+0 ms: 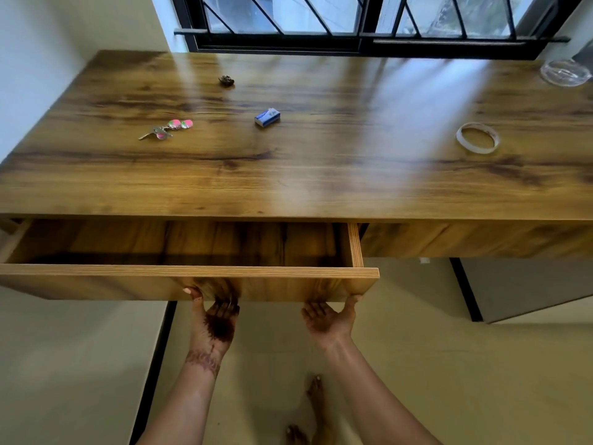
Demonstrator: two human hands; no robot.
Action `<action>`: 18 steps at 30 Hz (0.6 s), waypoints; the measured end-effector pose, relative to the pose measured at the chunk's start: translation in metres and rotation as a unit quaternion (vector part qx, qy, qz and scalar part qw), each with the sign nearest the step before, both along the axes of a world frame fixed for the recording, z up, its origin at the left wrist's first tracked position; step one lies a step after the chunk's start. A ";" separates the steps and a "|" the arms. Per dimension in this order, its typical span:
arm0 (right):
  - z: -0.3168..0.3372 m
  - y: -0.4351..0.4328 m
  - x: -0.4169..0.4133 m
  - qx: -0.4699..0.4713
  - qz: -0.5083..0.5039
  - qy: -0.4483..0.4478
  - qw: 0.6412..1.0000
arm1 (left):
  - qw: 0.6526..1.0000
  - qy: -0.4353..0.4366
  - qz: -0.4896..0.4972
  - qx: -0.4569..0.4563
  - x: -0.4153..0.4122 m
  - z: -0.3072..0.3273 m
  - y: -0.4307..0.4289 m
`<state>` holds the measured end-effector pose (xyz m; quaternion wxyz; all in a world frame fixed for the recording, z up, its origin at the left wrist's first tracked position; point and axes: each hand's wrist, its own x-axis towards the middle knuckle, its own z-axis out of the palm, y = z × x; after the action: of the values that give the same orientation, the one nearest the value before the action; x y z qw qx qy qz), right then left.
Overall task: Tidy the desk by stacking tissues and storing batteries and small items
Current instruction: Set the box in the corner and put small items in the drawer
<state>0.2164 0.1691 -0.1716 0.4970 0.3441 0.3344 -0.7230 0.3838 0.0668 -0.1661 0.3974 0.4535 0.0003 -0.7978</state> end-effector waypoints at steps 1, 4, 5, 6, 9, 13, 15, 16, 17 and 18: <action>0.000 0.004 0.001 0.006 0.015 0.013 1.000 | 0.999 -0.025 -0.027 -0.011 0.003 0.002 0.002; 0.013 0.018 0.010 0.108 0.124 0.139 0.977 | 0.939 -0.251 -0.198 -0.129 0.007 0.024 0.017; 0.023 0.025 0.015 0.169 0.162 0.230 0.945 | 0.878 -0.368 -0.230 -0.201 0.010 0.031 0.024; 0.032 0.033 0.021 0.223 0.178 0.343 0.895 | 0.799 -0.480 -0.234 -0.275 0.014 0.036 0.029; 0.062 0.048 0.033 0.213 0.135 0.694 0.674 | 0.560 -0.656 -0.183 -0.472 0.025 0.053 0.032; 0.072 0.026 0.021 0.216 0.206 0.875 0.381 | 0.332 -0.718 -0.243 -0.561 0.029 0.064 0.006; 0.067 0.015 0.017 0.240 0.302 0.881 0.273 | 0.295 -0.720 -0.312 -0.545 0.029 0.064 -0.002; 0.063 0.012 0.016 0.255 0.336 0.878 0.226 | 0.285 -0.716 -0.338 -0.539 0.029 0.063 -0.004; 0.059 0.012 0.015 0.269 0.356 0.874 0.191 | 0.274 -0.716 -0.354 -0.536 0.030 0.062 -0.005; 0.057 0.013 0.016 0.282 0.360 0.873 0.169 | 0.262 -0.718 -0.365 -0.532 0.031 0.062 -0.005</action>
<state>0.2321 0.1816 -0.1148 -0.0445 -0.5534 0.8182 -0.1491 0.4153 0.0621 -0.1039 0.0549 0.4802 -0.8750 -0.0287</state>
